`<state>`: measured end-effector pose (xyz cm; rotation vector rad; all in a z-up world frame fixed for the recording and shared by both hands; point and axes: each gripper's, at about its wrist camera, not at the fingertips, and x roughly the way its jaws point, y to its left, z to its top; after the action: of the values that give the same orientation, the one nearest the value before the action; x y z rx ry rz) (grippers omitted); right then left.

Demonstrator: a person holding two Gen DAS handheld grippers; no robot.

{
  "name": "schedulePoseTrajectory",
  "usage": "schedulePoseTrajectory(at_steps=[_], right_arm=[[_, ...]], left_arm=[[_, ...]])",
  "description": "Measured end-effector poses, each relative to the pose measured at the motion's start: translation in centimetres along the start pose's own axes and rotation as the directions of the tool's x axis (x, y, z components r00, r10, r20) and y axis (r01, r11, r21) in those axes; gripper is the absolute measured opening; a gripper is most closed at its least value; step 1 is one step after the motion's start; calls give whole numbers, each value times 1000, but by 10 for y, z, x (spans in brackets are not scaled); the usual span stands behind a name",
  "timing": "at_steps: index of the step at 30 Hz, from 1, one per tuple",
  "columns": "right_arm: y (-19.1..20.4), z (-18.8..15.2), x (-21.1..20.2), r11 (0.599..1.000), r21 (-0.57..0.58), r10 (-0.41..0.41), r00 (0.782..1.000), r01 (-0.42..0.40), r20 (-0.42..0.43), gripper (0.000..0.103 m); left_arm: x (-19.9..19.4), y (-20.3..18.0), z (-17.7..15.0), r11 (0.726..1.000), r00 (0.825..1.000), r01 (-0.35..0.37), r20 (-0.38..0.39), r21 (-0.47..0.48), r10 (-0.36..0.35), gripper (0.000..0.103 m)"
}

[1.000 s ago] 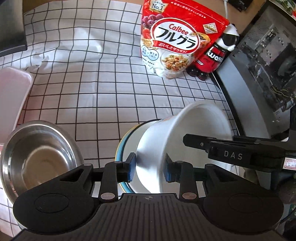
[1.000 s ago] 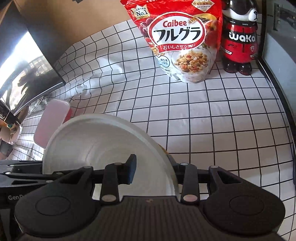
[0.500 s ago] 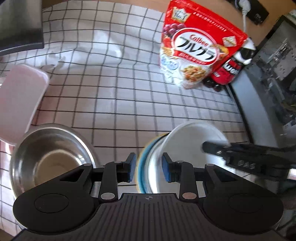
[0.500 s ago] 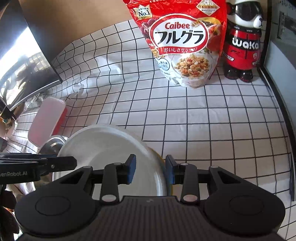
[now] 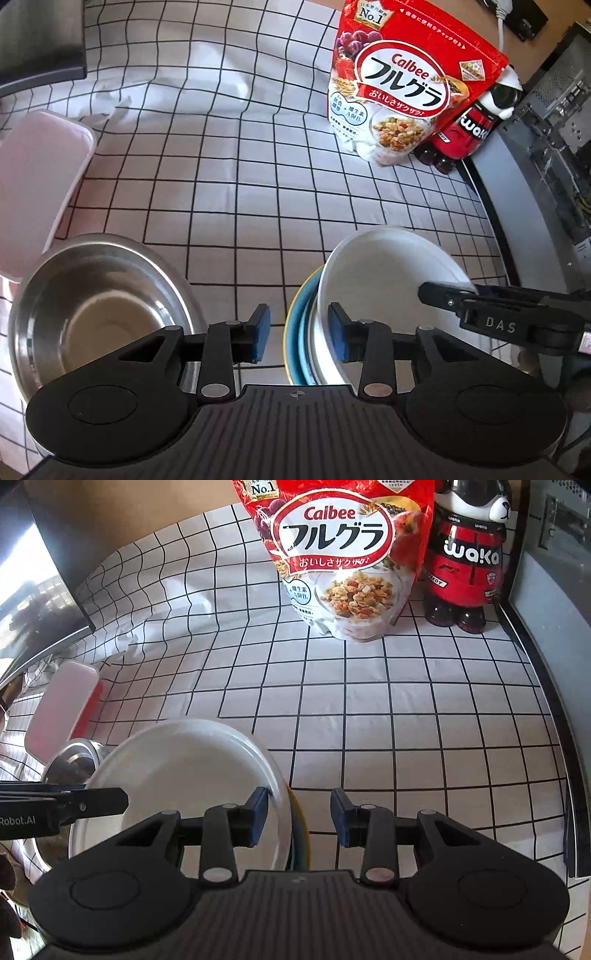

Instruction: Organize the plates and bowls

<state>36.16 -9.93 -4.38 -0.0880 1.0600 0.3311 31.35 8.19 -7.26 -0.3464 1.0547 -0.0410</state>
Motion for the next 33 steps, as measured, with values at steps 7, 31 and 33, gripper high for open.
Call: schedulePoseTrajectory(at_steps=[7, 31, 33], right_arm=[[-2, -6, -1, 1000, 3, 22, 1000, -22, -7, 41], [-28, -44, 41, 961, 114, 258, 964, -250, -61, 69], [-28, -43, 46, 949, 135, 296, 952, -284, -75, 69]], left_arm=[[0, -5, -5, 999, 1000, 18, -26, 35, -17, 37], [15, -42, -4, 993, 994, -21, -105, 119, 34, 64], [15, -52, -4, 990, 993, -6, -114, 144, 23, 74]])
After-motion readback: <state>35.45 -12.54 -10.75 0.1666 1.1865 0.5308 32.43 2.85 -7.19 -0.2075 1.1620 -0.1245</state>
